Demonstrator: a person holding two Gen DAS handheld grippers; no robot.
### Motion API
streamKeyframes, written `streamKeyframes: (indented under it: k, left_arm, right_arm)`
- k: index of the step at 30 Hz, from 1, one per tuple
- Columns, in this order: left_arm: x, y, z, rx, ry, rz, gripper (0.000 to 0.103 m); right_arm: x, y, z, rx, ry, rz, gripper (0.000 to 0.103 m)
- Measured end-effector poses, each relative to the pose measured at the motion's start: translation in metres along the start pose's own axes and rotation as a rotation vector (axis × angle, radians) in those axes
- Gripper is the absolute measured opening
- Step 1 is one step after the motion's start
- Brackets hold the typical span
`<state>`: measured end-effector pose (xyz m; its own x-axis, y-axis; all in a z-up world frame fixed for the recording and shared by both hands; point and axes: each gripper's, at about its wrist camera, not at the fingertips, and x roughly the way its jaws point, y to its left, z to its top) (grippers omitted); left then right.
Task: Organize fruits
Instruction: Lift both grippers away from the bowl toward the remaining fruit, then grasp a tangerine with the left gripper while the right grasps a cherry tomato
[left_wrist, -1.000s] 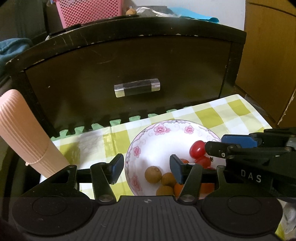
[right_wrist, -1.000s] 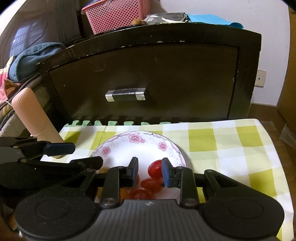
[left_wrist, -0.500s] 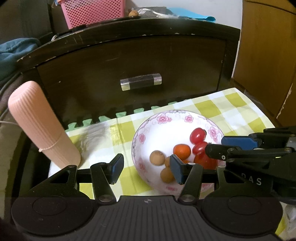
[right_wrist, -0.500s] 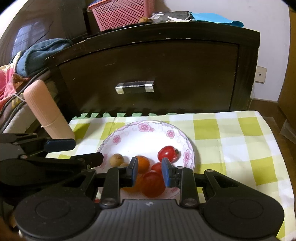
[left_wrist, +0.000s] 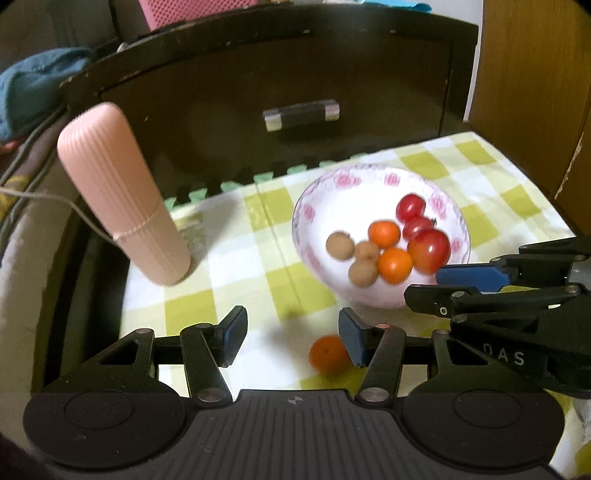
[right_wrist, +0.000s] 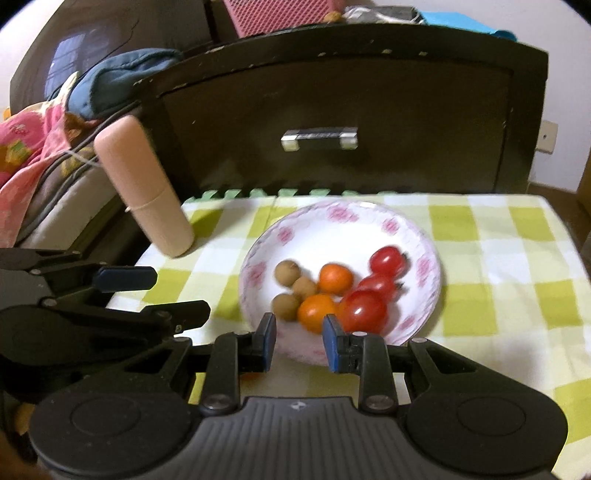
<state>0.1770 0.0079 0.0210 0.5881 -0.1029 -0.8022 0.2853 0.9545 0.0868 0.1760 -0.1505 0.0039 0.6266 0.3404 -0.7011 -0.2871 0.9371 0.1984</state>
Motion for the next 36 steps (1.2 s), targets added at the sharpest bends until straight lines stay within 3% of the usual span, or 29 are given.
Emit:
streamKeyframes:
  k: [12,31,36]
  left_arm:
    - [-0.001,0.026,-0.001,-0.079,0.031,-0.008,0.067]
    - [-0.016,0.044,0.007,-0.192,-0.025,-0.096,0.072]
    - [-0.015,0.045,0.006,-0.197,-0.018,-0.106,0.072]
  right_arm:
    - [0.012,0.017,-0.012,-0.001,0.056,0.028,0.030]
    - [0.055,0.021,-0.010,0.299,0.143,0.001,0.030]
    - [0.052,0.017,-0.014,0.277,0.176,-0.007,0.028]
